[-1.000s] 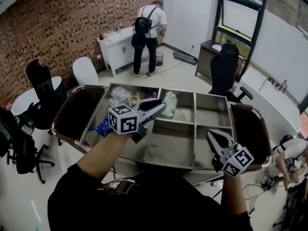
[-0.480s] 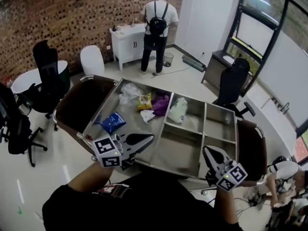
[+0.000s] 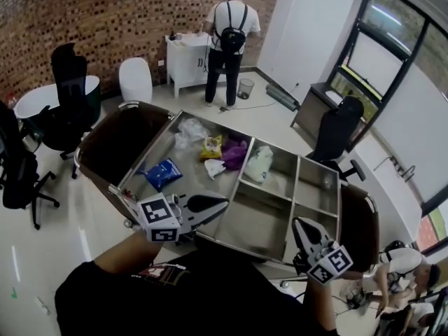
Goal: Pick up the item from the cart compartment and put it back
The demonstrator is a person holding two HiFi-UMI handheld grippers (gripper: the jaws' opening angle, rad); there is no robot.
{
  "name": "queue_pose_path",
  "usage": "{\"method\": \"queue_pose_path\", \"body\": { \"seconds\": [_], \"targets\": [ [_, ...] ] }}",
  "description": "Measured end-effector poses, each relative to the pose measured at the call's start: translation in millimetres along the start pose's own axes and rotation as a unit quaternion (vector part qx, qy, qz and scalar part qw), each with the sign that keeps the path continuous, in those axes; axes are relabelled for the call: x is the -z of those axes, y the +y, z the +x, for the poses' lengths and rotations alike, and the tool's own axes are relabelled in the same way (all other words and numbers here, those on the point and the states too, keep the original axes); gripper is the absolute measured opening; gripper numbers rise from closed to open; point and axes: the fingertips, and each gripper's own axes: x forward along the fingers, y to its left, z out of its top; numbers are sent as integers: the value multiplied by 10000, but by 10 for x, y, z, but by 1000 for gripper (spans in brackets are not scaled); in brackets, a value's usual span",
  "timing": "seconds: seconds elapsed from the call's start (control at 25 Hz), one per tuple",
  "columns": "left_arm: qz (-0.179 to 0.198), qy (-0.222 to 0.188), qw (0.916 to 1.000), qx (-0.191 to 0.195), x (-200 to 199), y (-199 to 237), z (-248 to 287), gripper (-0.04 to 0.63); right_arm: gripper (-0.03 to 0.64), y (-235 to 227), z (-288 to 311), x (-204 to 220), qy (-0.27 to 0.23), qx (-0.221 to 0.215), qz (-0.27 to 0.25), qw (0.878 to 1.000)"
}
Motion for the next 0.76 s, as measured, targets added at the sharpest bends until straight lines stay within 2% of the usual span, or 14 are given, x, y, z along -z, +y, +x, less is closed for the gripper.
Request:
{"method": "queue_pose_path", "body": {
  "seconds": [0.76],
  "targets": [
    [-65, 171, 9998, 84, 96, -50, 49, -3, -17, 5, -40, 30, 0, -22, 14, 10000]
  ]
}}
